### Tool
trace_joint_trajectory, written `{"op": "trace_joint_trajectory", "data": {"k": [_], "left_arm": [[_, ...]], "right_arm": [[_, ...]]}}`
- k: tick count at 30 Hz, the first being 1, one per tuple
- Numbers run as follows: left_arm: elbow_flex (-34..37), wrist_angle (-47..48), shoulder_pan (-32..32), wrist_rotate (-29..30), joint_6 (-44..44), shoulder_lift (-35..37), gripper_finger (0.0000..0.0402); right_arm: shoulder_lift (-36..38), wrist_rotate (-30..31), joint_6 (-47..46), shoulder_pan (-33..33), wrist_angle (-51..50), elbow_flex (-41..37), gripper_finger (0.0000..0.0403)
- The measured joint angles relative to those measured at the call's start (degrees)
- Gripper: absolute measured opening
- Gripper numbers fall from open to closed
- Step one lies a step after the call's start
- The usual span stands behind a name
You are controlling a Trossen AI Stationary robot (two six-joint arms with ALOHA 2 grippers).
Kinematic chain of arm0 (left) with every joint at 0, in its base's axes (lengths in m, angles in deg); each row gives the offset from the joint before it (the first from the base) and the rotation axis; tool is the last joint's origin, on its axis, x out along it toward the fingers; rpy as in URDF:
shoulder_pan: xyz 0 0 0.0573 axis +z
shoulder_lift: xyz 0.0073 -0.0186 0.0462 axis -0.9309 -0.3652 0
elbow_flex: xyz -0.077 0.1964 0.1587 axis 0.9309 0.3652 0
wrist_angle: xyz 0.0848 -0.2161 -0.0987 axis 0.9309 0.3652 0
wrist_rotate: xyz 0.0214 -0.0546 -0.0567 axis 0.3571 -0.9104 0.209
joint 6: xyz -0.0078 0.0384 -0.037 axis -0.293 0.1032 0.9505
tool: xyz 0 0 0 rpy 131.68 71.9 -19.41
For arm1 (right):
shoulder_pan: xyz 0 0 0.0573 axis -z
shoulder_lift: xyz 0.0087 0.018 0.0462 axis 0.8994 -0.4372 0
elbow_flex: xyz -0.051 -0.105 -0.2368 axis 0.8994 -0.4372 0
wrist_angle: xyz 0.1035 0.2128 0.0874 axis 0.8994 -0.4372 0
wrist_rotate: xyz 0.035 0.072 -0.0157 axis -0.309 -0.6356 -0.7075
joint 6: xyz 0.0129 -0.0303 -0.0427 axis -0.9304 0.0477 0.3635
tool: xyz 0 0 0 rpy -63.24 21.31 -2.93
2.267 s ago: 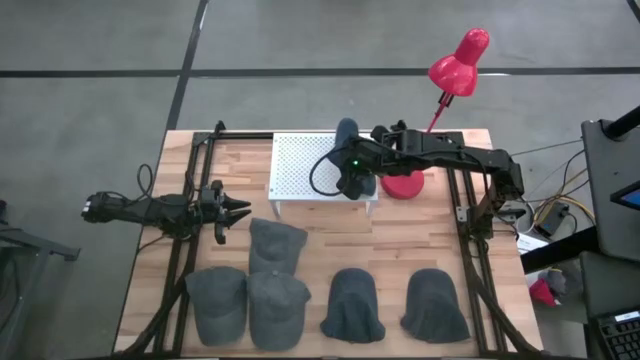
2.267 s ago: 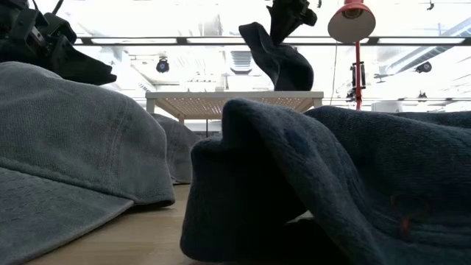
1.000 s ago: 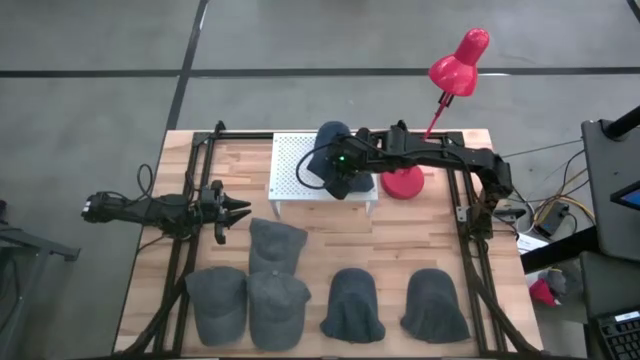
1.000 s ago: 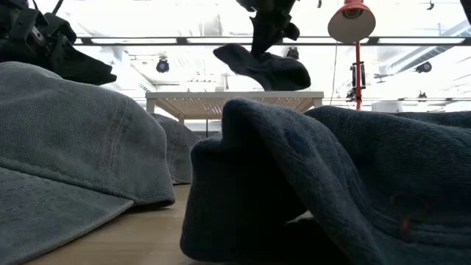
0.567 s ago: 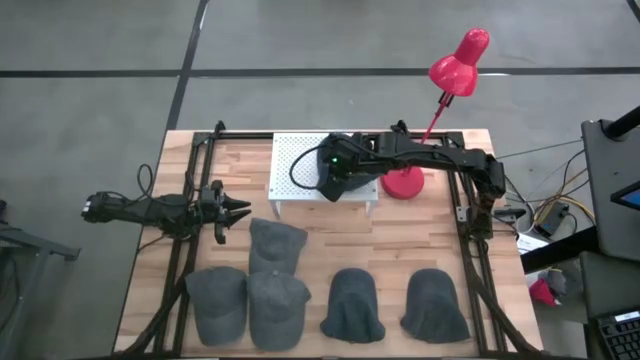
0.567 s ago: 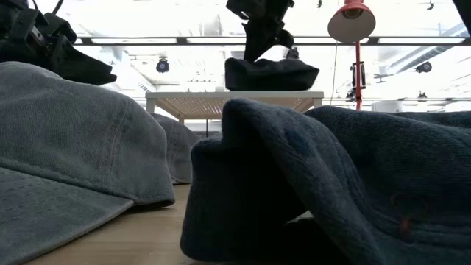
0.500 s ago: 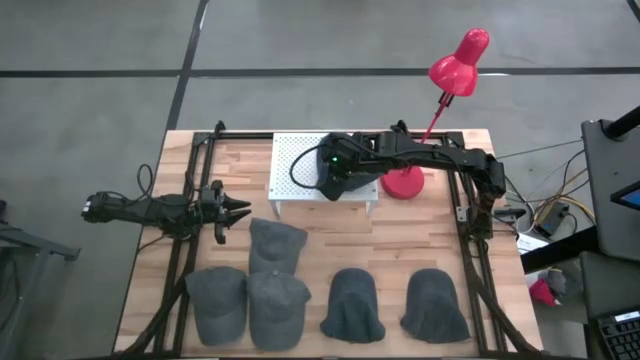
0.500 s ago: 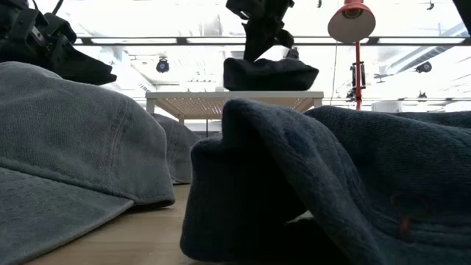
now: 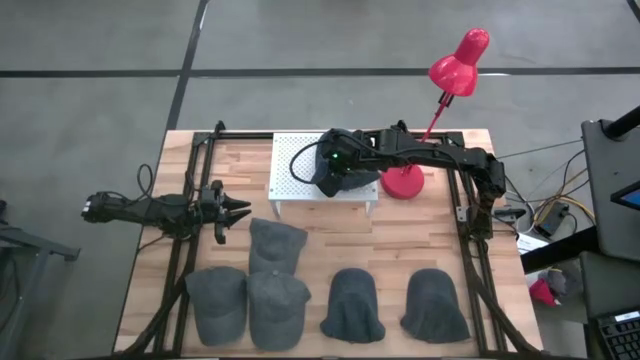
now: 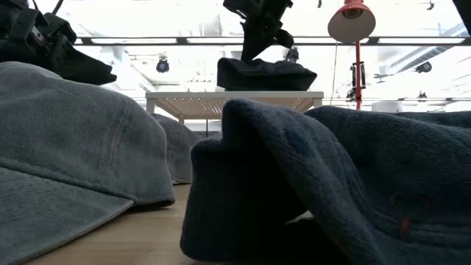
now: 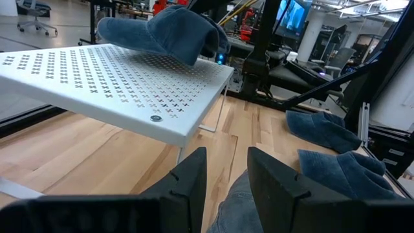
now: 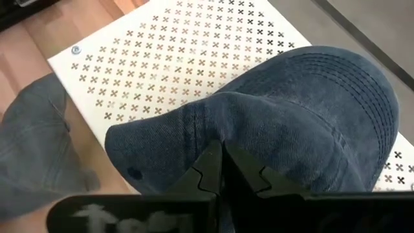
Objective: Pick & Place hat
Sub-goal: Put the top blue cap on the shelf
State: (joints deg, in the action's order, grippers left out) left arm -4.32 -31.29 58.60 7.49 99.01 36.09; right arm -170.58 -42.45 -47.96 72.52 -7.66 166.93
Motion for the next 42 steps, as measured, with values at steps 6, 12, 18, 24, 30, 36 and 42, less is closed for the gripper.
{"op": "trace_joint_trajectory", "data": {"k": [6,12,18,24,30,36,42], "left_arm": [[0.0,0.0,0.0,0.0,0.0,0.0,0.0115],[0.0,0.0,0.0,0.0,0.0,0.0,0.0115],[0.0,0.0,0.0,0.0,0.1,0.0,0.0115],[0.0,0.0,0.0,0.0,0.1,0.0,0.0115],[0.0,0.0,0.0,0.0,0.1,0.0,0.0115],[0.0,0.0,0.0,0.0,0.1,0.0,0.0115],[0.0,0.0,0.0,0.0,0.1,0.0,0.0115]], "right_arm": [[0.0,0.0,-0.3,0.0,-0.1,0.0,0.0008],[0.0,-0.7,-3.0,0.0,-0.7,-0.1,0.0009],[0.0,-1.6,-3.7,0.0,-0.3,-0.2,0.0009],[0.0,-2.1,-4.6,0.0,-0.3,-0.2,0.0009],[0.0,-3.3,-4.6,0.0,-0.3,-0.2,0.0009],[0.0,-3.8,-4.6,-0.1,-0.2,-0.2,0.0034],[0.0,-3.7,-4.3,0.0,1.2,-0.2,0.0071]]}}
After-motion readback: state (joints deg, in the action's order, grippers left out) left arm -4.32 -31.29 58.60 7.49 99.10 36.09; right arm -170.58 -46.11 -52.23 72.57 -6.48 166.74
